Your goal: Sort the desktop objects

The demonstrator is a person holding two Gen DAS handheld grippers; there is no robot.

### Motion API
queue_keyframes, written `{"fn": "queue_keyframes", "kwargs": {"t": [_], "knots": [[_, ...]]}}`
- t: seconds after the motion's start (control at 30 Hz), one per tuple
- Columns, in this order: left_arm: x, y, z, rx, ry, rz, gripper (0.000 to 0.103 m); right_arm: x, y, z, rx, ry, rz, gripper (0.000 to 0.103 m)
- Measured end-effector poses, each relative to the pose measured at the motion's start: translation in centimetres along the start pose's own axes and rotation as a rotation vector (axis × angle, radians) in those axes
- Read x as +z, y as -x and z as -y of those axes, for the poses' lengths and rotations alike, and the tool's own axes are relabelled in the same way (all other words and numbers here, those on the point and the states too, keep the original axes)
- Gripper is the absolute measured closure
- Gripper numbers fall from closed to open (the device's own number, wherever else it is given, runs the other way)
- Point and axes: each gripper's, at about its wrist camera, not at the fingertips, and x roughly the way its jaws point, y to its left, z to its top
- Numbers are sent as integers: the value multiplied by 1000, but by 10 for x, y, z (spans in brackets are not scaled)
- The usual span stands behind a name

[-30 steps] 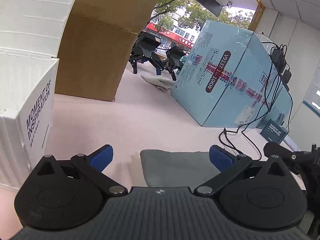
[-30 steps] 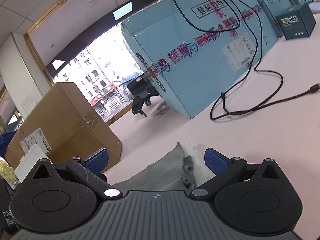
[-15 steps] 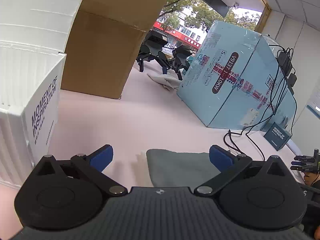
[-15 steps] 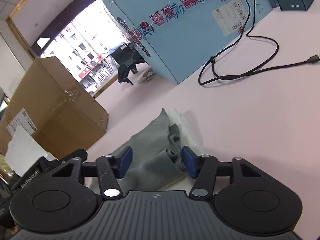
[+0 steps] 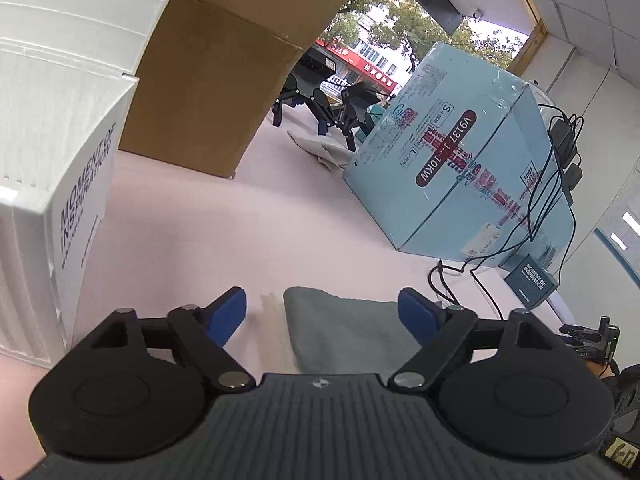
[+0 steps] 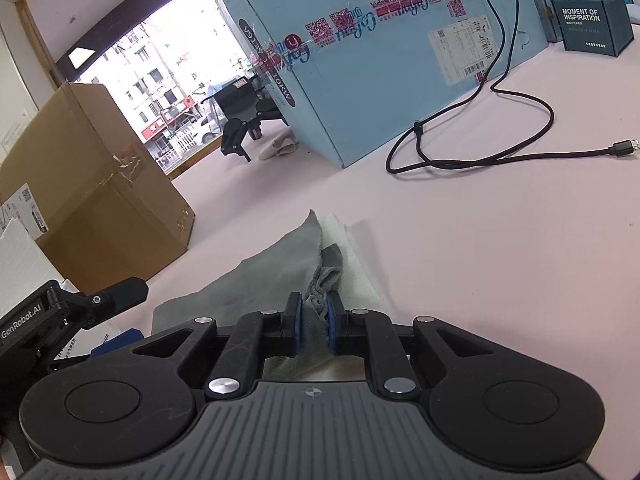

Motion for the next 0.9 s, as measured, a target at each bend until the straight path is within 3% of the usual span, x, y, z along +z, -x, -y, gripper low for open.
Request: {"fn": "queue_keyframes", "kwargs": {"t": [0.17, 0.23, 0.3, 0.57, 0.9], "knots": [[-2, -4, 3, 3, -20, -39, 36, 0, 0, 0, -1, 4, -1, 91], [-2, -6, 2, 9, -12, -52, 43, 1, 0, 0, 0, 5, -1, 91], [-2, -8, 0, 5, -1, -69, 58, 0, -1, 0, -1, 4, -1, 91], [-2, -7, -1, 33, -3, -54, 81, 0, -1, 0, -2, 11, 0, 91], [-6, -1, 12, 38, -110, -17, 81, 0, -2, -2, -7, 22, 1, 91]]}}
